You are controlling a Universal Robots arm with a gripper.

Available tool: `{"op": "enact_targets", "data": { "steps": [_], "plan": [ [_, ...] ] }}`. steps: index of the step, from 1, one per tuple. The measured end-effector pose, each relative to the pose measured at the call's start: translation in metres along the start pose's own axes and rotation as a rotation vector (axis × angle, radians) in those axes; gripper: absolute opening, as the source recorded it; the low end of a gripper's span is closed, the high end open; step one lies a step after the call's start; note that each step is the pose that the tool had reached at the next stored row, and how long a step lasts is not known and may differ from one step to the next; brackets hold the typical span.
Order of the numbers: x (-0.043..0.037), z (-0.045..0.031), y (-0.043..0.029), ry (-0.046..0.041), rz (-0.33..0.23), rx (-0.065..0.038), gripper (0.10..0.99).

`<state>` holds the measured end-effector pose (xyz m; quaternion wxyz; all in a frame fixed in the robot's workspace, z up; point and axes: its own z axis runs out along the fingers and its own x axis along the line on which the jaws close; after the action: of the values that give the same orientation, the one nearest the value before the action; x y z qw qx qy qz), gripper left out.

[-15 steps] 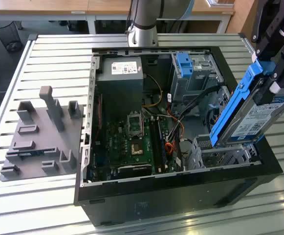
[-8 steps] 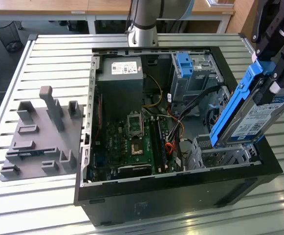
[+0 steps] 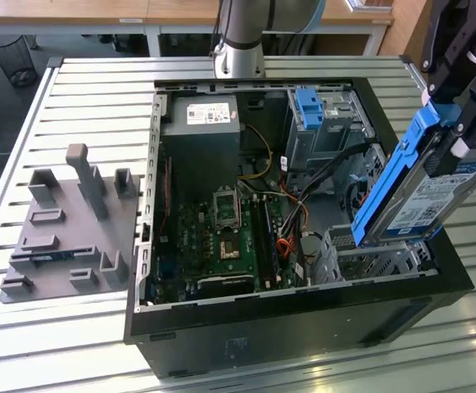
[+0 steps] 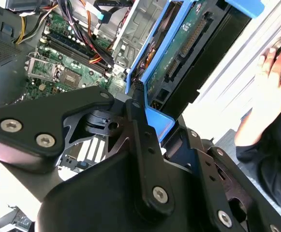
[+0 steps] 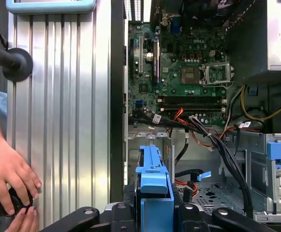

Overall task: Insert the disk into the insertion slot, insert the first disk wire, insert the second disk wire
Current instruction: 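Insert the disk into the insertion slot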

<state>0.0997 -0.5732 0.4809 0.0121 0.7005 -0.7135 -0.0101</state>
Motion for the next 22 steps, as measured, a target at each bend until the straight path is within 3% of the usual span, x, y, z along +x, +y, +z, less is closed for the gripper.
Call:
{"op": "enact_targets", "data": {
  "steps": [8,22],
  "plan": [
    [0.0000,0.0031,0.0074,-0.0004,0.000,0.023,0.365],
    [-0.0070,0.0096,0.0107,-0.0007,0.000,0.038,0.365]
  ]
}}
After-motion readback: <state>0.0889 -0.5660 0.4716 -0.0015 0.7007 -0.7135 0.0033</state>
